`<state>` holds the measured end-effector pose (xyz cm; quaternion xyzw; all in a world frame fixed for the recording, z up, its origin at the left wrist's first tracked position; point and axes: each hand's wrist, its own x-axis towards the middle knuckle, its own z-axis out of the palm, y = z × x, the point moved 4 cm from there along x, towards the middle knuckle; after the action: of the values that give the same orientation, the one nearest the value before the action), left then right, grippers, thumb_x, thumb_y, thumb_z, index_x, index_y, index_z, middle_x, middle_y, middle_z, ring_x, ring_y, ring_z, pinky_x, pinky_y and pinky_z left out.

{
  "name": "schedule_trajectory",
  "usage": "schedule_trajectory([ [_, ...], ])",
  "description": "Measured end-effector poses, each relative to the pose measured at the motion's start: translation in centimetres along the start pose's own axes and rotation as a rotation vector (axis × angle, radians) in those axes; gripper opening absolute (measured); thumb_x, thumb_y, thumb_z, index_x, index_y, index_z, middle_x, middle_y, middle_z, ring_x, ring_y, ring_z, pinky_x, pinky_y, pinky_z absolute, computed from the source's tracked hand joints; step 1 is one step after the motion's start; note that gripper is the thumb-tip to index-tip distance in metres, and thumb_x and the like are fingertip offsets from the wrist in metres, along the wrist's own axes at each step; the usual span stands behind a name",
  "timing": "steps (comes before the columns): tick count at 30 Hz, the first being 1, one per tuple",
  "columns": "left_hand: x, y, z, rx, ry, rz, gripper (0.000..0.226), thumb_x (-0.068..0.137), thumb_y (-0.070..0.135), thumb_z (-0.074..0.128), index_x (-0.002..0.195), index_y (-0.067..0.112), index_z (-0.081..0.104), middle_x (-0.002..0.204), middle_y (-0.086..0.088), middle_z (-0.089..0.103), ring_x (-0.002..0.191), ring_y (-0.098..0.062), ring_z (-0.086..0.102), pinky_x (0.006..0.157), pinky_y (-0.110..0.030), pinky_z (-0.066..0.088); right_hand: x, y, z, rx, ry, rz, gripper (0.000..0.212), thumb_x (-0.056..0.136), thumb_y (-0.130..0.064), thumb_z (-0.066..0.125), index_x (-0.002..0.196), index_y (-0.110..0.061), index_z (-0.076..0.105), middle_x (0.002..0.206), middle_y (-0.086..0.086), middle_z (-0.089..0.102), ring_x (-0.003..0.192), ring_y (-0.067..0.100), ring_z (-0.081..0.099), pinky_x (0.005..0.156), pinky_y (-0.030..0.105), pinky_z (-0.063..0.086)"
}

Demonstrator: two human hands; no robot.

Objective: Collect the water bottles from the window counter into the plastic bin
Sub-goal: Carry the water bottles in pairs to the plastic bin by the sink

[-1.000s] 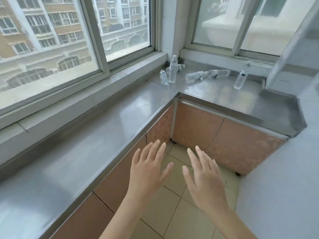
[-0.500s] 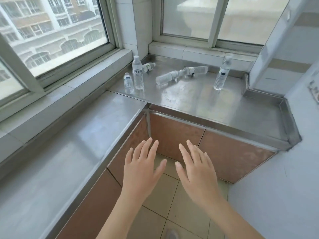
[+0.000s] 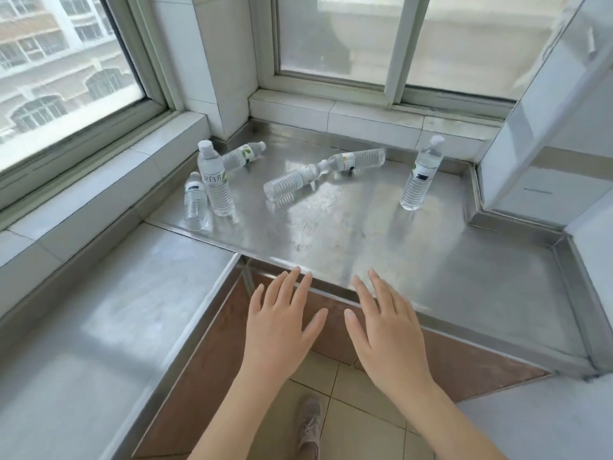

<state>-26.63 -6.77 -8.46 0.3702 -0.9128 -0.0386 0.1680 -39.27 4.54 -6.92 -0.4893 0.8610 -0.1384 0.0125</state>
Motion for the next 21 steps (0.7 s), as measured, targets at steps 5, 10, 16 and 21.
schedule_trajectory([
  [5,9.6,0.3,3.3,-0.036,-0.019,0.055,0.06,0.091,0.057,0.041,0.135,0.02,0.06,0.139,-0.003,0.061,0.128,-0.024,0.058,0.102,-0.049,0.047,7.7,3.6,-0.5,-0.006,0.032,0.078,0.057,0.095,-0.046,0.028,0.144,-0.02,0.041,0.151,0.01,0.041,0.135,0.03,0.04,0.108,0.05,0.037],
  [10,17.4,1.6,5.5,-0.051,-0.046,0.123,0.062,0.092,0.057,0.038,0.135,0.018,0.06,0.139,-0.003,0.061,0.127,-0.025,0.058,0.103,-0.049,0.045,13.8,8.1,-0.7,0.001,0.069,0.202,0.061,0.093,-0.05,0.025,0.144,-0.021,0.04,0.151,0.008,0.04,0.136,0.029,0.039,0.109,0.047,0.035],
  [16,25.2,4.1,9.0,-0.058,-0.067,0.144,0.061,0.09,0.057,0.039,0.134,0.02,0.06,0.138,0.0,0.062,0.126,-0.022,0.059,0.102,-0.047,0.047,22.1,14.6,0.5,0.078,0.061,0.306,0.062,0.092,-0.049,0.038,0.144,-0.016,0.039,0.152,0.012,0.038,0.138,0.028,0.035,0.11,0.041,0.029],
  [21,30.8,4.9,12.0,-0.033,-0.121,0.105,0.063,0.086,0.055,0.039,0.132,0.018,0.061,0.134,0.0,0.064,0.117,-0.022,0.064,0.092,-0.045,0.054,28.8,21.1,1.7,0.511,0.07,0.501,0.066,0.088,-0.028,0.065,0.146,-0.02,0.034,0.148,0.001,0.041,0.136,0.019,0.037,0.101,0.029,0.032],
])
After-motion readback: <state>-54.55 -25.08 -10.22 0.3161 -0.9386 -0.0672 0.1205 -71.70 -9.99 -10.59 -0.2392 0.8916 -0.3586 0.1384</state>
